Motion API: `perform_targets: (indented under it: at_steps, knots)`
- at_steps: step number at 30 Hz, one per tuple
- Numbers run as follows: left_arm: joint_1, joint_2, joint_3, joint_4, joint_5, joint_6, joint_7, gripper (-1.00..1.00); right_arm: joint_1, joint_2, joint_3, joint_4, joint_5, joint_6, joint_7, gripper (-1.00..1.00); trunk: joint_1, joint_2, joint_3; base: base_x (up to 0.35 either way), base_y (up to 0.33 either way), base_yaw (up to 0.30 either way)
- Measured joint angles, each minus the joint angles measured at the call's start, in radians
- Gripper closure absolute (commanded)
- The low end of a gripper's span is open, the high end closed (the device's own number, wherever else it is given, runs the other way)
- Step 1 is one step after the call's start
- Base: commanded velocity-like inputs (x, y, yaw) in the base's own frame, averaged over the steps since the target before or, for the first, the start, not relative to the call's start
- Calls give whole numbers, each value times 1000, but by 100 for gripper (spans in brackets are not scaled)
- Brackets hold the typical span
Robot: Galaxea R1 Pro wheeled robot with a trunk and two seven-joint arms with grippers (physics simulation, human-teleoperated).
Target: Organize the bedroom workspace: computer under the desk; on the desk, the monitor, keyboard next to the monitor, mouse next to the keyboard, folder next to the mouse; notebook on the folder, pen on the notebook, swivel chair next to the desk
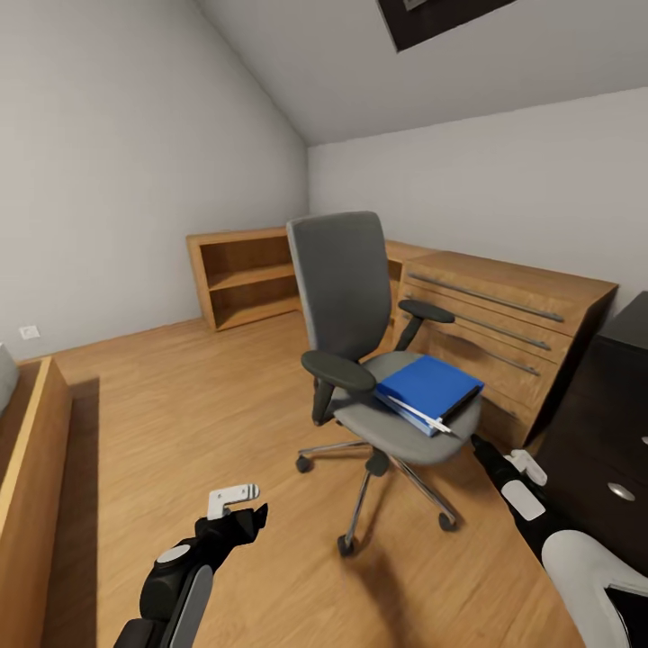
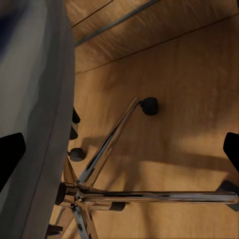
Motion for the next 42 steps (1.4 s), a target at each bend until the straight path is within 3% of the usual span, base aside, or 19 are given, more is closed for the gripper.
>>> perform_targets:
  at_steps: [10,20,29,42]
  knots:
    - [0,0,0,0,0,1,0,-100,0,1,4,1,-1,0,1,-100,0,0,0,116,90,0]
    - [0,0,0,0,0,3,0,-100,0,1,4,1,1,0,1,-100,1,0,0,-250,4,0]
    - [0,0,0,0,0,3,0,-100,0,2,4,1,2,0,1,-100,0,0,0,-60,0,2]
    - [0,-2,0,15,2,3,0,-100,0,2,4,1,2,-2,1,-100,0,0,0,-1,0,208]
